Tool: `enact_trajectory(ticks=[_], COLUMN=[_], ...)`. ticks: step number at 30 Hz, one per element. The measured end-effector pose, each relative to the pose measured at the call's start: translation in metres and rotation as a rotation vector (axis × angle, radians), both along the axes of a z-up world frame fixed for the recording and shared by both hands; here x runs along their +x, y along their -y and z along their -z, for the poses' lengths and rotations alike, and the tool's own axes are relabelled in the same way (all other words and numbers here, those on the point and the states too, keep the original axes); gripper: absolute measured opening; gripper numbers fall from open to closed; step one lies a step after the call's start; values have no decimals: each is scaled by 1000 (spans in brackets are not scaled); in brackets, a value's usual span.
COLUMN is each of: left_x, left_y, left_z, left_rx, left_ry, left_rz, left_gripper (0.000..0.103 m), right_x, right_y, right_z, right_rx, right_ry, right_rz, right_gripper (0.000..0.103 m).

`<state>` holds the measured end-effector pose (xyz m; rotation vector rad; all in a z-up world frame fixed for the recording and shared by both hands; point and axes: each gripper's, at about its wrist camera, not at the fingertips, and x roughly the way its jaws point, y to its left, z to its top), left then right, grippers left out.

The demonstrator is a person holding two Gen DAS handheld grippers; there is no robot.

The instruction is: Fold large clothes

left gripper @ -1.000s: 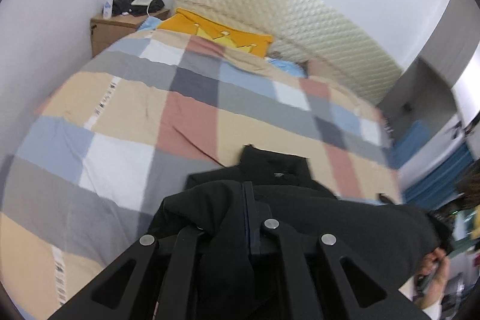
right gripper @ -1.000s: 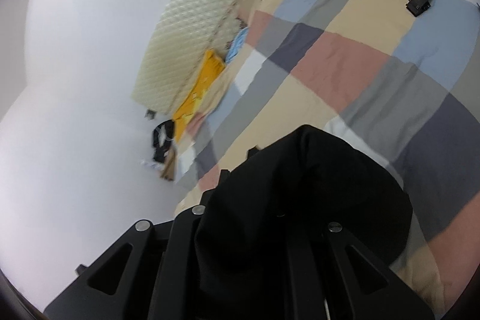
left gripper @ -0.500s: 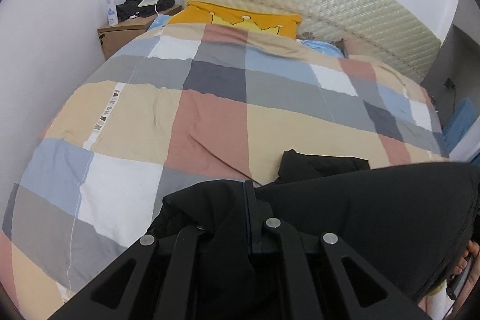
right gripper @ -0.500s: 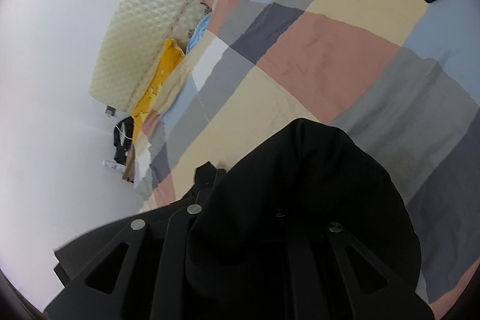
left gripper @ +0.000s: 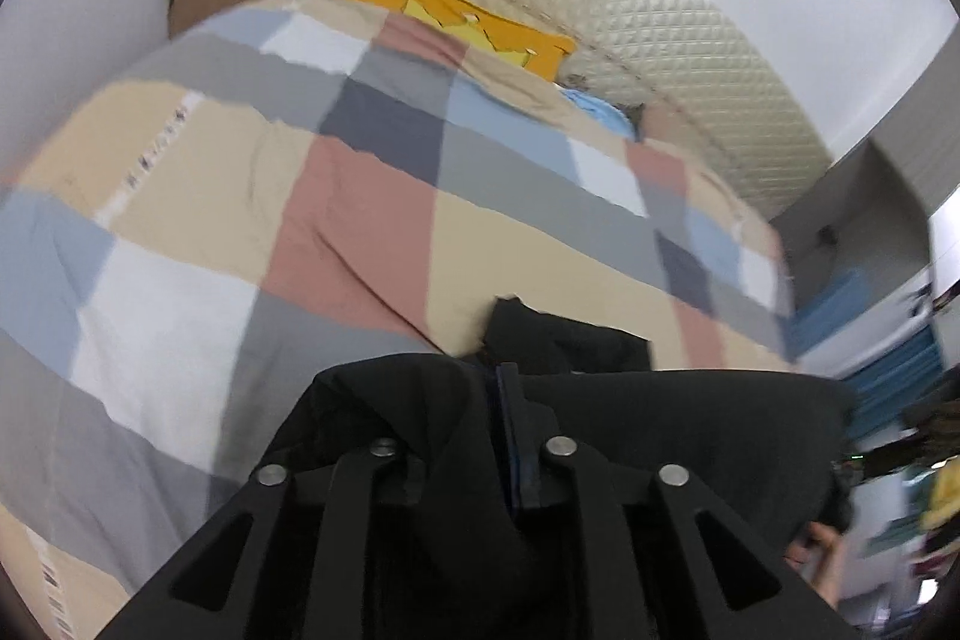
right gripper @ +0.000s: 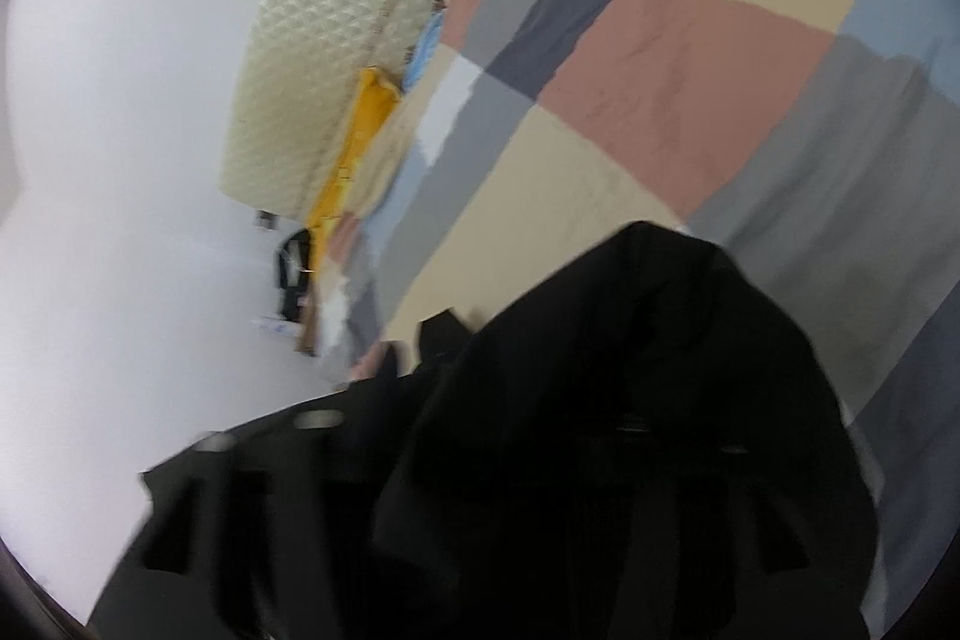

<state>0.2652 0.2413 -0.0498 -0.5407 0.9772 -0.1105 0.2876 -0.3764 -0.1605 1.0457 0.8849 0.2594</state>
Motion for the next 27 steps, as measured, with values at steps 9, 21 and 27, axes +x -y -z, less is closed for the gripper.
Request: enact_trajectory(ticks=[9,21,27], left_x=[-61,-142,-157], left_y=[-55,27,102], left_z=[-37,-48,-27], left_rx=[-112,95,191], left_ry=[94,270,323], left_rz=[-16,159,282], left_gripper=[73,73,73], right_x=[-30,-108,-154], right_y=[28,6,-44], right_z=[-48,-119,-126], right_rx=[-97,-475,-609], right_ry=[62,289,410], right_rz=[42,24,-37], right_gripper=[81,81,83])
